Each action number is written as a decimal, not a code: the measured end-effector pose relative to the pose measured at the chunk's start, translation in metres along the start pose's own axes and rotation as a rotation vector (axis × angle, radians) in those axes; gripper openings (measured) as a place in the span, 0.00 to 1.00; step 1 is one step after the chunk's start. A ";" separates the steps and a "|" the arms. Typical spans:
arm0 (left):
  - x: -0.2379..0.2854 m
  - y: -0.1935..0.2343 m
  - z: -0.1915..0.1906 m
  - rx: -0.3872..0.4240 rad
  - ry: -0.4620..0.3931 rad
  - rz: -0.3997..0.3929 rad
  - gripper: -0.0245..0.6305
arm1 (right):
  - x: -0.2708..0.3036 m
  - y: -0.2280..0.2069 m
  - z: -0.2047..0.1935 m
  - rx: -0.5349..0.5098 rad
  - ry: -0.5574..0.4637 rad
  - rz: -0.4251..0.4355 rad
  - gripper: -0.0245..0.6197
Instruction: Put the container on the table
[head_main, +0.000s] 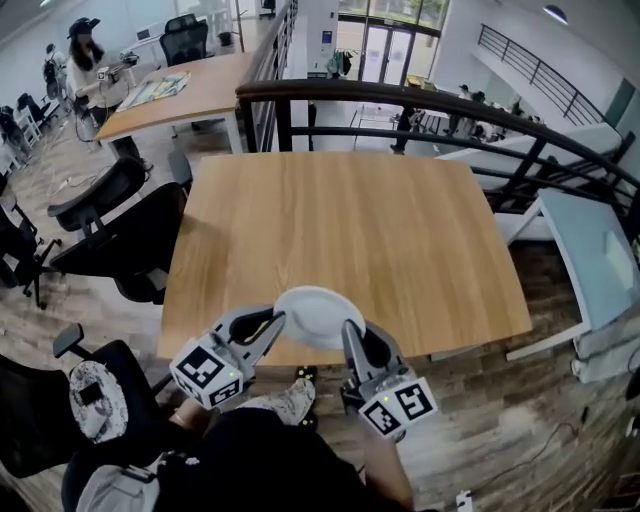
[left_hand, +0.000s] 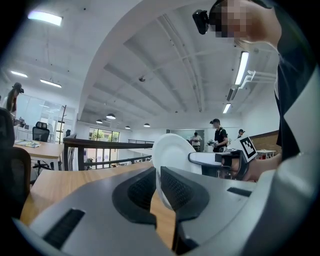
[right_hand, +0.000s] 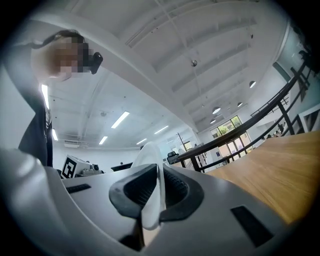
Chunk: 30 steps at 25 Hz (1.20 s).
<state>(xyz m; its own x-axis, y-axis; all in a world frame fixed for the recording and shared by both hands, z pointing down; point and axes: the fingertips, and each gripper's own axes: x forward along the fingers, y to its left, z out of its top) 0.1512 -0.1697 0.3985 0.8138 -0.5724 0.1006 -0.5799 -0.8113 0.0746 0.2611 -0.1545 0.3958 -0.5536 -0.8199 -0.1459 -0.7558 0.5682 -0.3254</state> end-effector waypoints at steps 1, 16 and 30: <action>0.005 0.003 0.000 -0.003 -0.006 -0.003 0.07 | 0.004 -0.005 0.002 -0.010 0.006 0.000 0.08; 0.091 0.069 -0.010 -0.071 -0.023 0.019 0.07 | 0.075 -0.097 0.005 -0.042 0.098 -0.005 0.08; 0.129 0.116 -0.056 -0.118 0.025 0.054 0.07 | 0.117 -0.149 -0.036 0.004 0.190 -0.010 0.08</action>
<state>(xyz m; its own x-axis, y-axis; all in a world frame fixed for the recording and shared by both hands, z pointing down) 0.1870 -0.3311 0.4761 0.7811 -0.6101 0.1325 -0.6242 -0.7591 0.1845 0.2967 -0.3323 0.4611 -0.6021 -0.7976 0.0365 -0.7608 0.5592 -0.3294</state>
